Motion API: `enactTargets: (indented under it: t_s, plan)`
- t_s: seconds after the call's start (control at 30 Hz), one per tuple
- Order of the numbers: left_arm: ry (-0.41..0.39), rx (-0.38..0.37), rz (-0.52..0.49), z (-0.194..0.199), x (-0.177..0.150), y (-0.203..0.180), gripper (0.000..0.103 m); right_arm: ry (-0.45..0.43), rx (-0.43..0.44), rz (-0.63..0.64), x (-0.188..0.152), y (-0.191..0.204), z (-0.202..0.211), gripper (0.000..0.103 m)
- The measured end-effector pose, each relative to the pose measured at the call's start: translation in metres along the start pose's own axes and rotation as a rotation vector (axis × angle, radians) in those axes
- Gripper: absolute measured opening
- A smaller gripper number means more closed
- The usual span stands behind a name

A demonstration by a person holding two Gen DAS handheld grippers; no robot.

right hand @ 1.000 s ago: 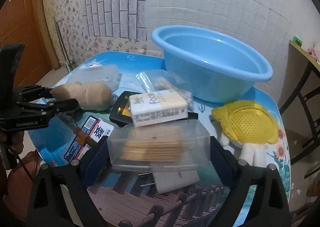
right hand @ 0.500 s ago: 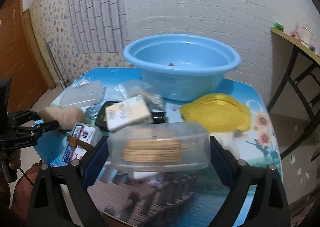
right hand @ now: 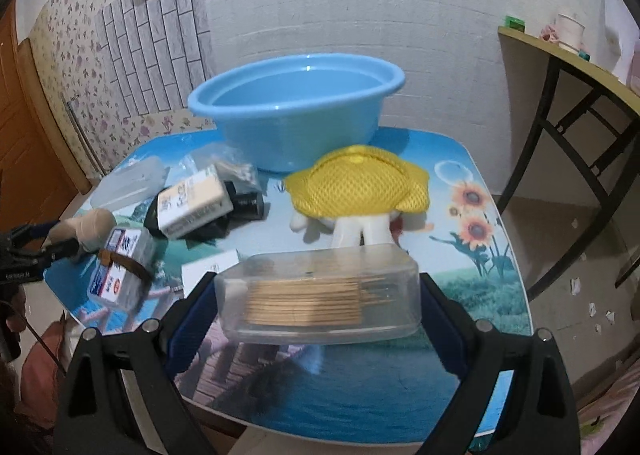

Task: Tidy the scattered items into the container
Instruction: 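Lift the plush toy with the left gripper while the right gripper holds the toothpick box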

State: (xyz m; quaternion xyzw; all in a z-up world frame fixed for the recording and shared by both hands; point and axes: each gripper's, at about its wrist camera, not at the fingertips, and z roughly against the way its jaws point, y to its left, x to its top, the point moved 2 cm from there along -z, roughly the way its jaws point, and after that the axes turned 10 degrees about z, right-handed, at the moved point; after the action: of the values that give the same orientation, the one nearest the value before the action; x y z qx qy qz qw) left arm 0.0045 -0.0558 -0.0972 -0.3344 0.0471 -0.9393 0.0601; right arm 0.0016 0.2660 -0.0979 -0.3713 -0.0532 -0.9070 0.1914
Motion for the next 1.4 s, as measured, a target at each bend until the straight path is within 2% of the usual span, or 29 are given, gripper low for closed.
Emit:
enactTargets:
  t_s: [0.37, 0.57, 0.63, 0.67, 0.77, 0.93, 1.1, 1.27, 1.33, 1.4]
  plan:
    - [0.024, -0.008, 0.001, -0.016, 0.005, -0.012, 0.092, 0.015, 0.004, 0.055, -0.009, 0.007, -0.003, 0.096]
    - [0.033, -0.044, -0.02, -0.02, 0.002, -0.021, 0.092, 0.051, 0.016, 0.052, -0.016, 0.008, -0.01, 0.096]
    - [0.021, -0.043, -0.045, -0.018, 0.0, -0.024, 0.087, 0.055, 0.011, 0.059, -0.017, 0.009, -0.012, 0.096]
    - [0.011, -0.026, -0.058, -0.017, -0.001, -0.026, 0.075, 0.055, 0.005, 0.064, -0.016, 0.01, -0.012, 0.096]
    - [0.023, -0.045, -0.061, -0.016, -0.001, -0.024, 0.07, 0.064, -0.01, 0.073, -0.016, 0.012, -0.015, 0.096]
    - [0.05, -0.098, -0.078, -0.007, -0.005, -0.027, 0.072, 0.083, -0.012, 0.076, -0.017, 0.013, -0.018, 0.096]
    - [0.075, -0.116, -0.168, -0.001, -0.018, -0.039, 0.083, 0.087, -0.012, 0.073, -0.017, 0.013, -0.019, 0.096]
    - [0.08, -0.147, -0.182, 0.003, -0.023, -0.04, 0.084, 0.091, -0.015, 0.074, -0.017, 0.014, -0.019, 0.096]
    - [0.076, -0.192, -0.189, 0.009, -0.024, -0.042, 0.081, 0.091, -0.015, 0.073, -0.017, 0.014, -0.019, 0.096]
    - [0.076, -0.238, -0.195, 0.014, -0.025, -0.045, 0.065, 0.097, -0.012, 0.069, -0.018, 0.014, -0.02, 0.096]
